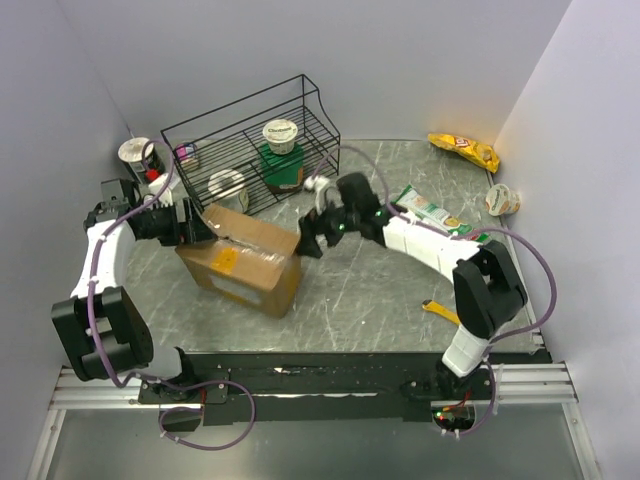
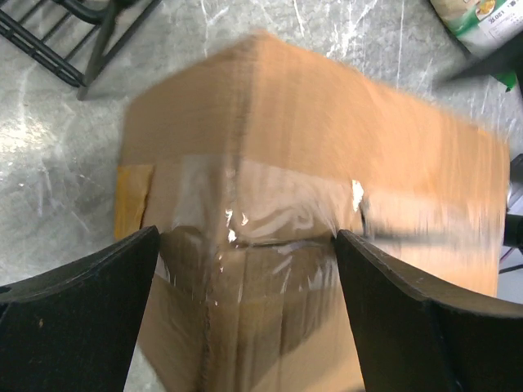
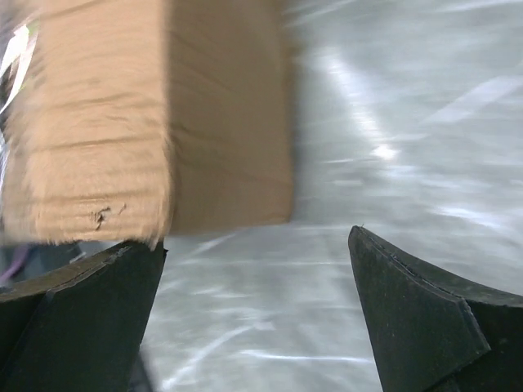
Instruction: Unpack the express box
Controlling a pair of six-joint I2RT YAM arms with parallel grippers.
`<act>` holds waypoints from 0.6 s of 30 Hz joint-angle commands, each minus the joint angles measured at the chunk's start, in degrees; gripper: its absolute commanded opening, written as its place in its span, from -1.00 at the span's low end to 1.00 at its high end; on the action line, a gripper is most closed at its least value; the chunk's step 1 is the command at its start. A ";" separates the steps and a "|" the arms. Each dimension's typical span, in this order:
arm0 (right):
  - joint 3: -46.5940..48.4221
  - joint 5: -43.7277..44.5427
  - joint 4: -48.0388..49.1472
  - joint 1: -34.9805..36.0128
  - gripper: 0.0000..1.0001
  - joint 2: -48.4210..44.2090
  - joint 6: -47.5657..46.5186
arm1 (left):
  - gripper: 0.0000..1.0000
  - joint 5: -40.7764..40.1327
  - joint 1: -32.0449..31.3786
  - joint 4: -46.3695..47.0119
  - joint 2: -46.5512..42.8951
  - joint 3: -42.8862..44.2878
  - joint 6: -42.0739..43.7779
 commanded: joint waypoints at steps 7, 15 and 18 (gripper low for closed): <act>7.31 8.36 -3.60 -12.10 0.99 -1.01 -7.43 | 0.87 8.16 -13.41 -2.17 -1.28 0.89 -5.63; -4.19 2.21 -25.80 -21.95 0.96 -16.56 -30.24 | 0.86 8.16 -18.25 0.03 6.10 9.41 -7.57; -9.73 1.33 -35.11 -25.30 0.93 -23.59 -42.98 | 0.86 5.70 -18.25 -2.97 6.99 12.85 -5.98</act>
